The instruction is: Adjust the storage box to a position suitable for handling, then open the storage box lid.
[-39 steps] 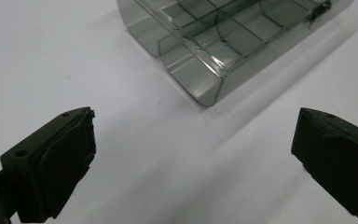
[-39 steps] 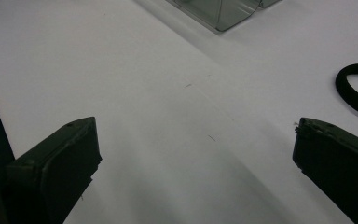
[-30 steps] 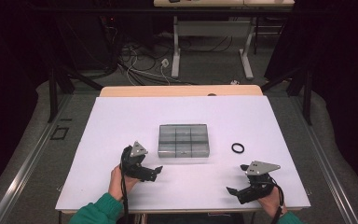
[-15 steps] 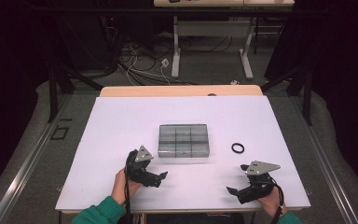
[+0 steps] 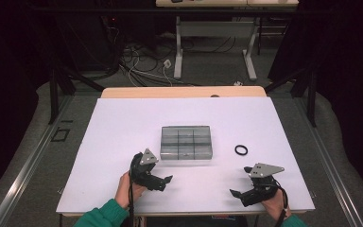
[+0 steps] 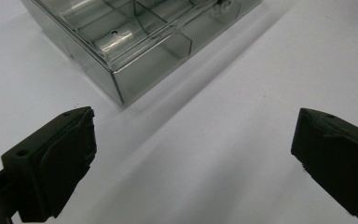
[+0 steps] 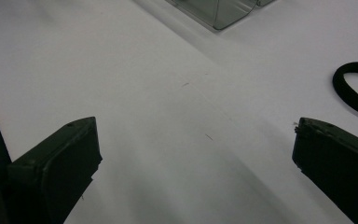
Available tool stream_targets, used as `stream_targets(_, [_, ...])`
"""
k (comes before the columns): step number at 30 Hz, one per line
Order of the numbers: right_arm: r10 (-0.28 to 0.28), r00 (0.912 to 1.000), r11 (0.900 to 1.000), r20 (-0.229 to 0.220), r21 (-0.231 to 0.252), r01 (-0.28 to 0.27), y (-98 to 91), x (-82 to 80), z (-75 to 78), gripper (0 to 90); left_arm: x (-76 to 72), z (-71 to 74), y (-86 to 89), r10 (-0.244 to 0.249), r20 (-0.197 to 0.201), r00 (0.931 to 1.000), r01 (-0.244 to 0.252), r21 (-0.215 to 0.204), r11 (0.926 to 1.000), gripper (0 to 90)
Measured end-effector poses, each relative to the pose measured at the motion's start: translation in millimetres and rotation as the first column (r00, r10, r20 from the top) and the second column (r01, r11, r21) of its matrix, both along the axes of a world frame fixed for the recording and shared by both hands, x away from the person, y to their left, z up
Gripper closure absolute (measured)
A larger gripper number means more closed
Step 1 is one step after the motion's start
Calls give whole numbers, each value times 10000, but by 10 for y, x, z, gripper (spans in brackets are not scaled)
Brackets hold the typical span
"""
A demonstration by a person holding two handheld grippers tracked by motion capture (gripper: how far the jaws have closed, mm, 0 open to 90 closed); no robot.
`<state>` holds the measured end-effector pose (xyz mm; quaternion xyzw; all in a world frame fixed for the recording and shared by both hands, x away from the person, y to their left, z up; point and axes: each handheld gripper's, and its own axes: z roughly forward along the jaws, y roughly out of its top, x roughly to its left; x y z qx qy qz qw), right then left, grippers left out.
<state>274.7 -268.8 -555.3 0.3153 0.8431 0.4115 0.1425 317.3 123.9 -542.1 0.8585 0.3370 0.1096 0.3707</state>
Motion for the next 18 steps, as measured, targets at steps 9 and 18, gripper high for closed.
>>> stream_targets(9, [1, 9999, 10000, -112, -4, -1, 4, 4, 0, 3, 5, -36, -78, -228, -514, 9984, 217, -208, 9995, 2])
stream_targets(18, [-55, 10000, 9999, 0, 88, 55, 9, 12, -14, 3, 48, -45, -148, -176, -332, 9993, 152, -714, 9973, 154])
